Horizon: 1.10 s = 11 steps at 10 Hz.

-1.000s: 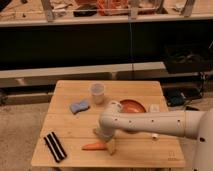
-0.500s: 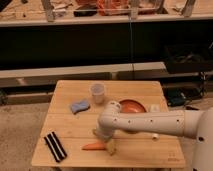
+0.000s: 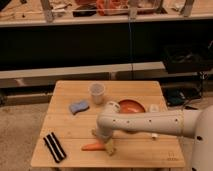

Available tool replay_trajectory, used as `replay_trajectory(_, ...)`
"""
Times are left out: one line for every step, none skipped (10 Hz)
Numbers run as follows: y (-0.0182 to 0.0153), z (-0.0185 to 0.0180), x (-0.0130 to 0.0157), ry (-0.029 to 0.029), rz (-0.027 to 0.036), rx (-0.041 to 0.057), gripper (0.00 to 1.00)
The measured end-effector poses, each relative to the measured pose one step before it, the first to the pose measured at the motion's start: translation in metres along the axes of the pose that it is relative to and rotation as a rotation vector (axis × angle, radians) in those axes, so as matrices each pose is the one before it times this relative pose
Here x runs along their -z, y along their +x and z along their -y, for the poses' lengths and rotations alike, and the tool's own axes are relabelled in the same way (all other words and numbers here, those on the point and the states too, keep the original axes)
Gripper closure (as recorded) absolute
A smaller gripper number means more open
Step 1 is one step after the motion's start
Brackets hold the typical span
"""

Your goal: Place the pepper in the ceramic cup

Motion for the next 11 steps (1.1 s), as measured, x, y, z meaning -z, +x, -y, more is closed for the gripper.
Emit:
replay_trajectory(-0.00107, 0.00112, -0.00152, 0.00104, -0.00148, 0.00559, 0.2)
replay_trajectory(-0.00051, 0.00097, -0.00039, 0.00043, -0.00343, 0.00481, 0.2)
replay_trajectory(0.00022, -0.00102, 0.00109, -0.00146, 0.00161, -0.00411, 0.2)
replay_trajectory(-0.00015, -0.00028, 0.00076, -0.00058, 0.00156, -0.00229, 0.2)
replay_trajectory(-0.0005, -0.00015, -0.00006, -0.00095, 0.00167, -0.00076, 0.2)
replay_trajectory(-0.00097, 0.00098, -0.0017, 0.00116, -0.00282, 0.00756, 0.2)
replay_trajectory(-0.00143, 0.00164, -0.00185, 0.00107, -0.00297, 0.00616, 0.2)
replay_trajectory(-0.00028, -0.00109, 0.00111, -0.00254, 0.00204, -0.00359, 0.2)
replay_trajectory(0.00008, -0.00149, 0.00149, -0.00182, 0.00368, -0.00584, 0.2)
replay_trajectory(0.00016, 0.00005, 0.00004, 0.00032, -0.00069, 0.00109, 0.2)
replay_trajectory(0.00038, 0.00008, -0.00021, 0.0011, -0.00199, 0.00184, 0.22)
